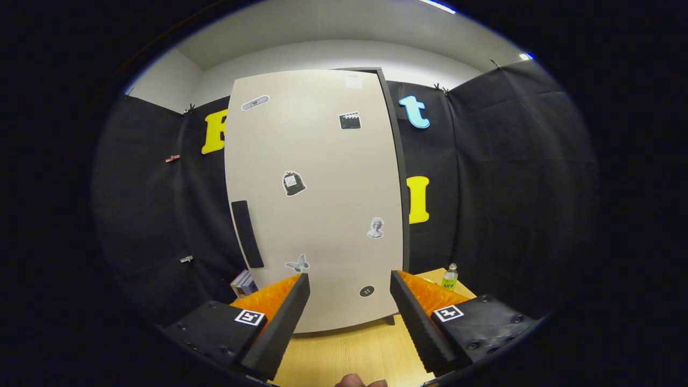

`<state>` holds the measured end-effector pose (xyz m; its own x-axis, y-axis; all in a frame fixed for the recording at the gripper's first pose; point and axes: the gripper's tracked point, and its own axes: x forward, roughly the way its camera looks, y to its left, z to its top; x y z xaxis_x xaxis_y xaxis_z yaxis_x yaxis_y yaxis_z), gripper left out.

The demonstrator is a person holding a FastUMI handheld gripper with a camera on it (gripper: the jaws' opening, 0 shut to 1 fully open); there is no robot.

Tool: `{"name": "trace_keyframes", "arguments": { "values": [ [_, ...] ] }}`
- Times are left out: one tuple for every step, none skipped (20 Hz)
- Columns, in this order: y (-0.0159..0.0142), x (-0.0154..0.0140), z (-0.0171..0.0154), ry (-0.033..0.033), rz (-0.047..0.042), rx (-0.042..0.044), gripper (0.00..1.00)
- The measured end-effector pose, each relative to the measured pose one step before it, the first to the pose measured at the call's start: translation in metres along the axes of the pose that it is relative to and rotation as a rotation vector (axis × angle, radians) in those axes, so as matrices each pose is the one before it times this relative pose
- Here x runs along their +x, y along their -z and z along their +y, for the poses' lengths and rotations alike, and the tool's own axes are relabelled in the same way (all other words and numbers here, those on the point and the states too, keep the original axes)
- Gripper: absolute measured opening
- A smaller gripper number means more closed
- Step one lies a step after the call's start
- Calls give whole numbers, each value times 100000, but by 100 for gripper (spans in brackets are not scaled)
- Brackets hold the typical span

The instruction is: Open the shoe cabinet door, grab the shoes and put them into the shoe cabinet, then close the shoe cabinet door.

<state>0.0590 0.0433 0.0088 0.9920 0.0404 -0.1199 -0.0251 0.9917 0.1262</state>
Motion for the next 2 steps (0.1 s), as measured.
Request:
{"name": "trace_keyframes", "arguments": {
  "values": [
    [-87, 57, -35, 48, -170, 16, 98],
    [-16, -99, -52, 94, -118, 93, 98]
  ]
}}
